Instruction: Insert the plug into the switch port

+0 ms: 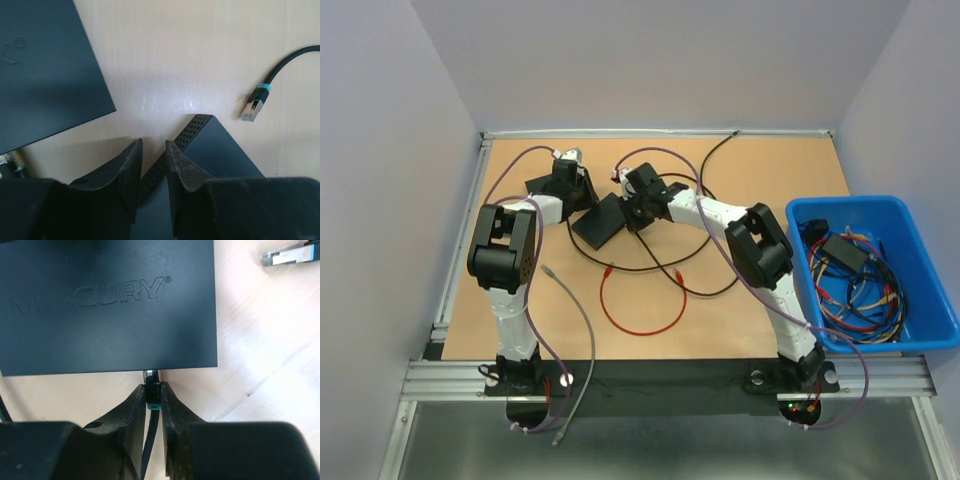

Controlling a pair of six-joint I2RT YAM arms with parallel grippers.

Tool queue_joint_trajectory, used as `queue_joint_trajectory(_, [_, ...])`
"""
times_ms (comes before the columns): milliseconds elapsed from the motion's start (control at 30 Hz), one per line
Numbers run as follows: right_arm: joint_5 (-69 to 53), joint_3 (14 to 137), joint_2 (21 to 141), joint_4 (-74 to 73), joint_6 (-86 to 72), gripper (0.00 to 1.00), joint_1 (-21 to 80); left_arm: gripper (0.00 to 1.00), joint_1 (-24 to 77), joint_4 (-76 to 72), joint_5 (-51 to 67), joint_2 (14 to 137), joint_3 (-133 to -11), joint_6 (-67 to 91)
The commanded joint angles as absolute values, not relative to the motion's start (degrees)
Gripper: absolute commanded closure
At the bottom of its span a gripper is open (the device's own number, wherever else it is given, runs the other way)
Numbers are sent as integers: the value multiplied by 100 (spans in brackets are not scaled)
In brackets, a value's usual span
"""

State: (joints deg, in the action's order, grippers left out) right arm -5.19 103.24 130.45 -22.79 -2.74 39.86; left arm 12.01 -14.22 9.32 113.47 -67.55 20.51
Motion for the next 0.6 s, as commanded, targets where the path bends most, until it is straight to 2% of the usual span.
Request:
queue_joint_trajectory(0, [35, 10292, 12956, -571, -158, 75, 3727, 62, 1424, 518, 1178, 11268, -6671, 2136])
queue_joint_trajectory(200, [-237, 9705, 12516, -484, -325, 51, 3735, 62, 1397, 729, 994, 11311, -7004, 2118])
queue_joint_trajectory(567, [-342, 8790, 11075, -466, -500, 40, 3727, 60, 1301, 1099, 651, 11566, -8138, 2065])
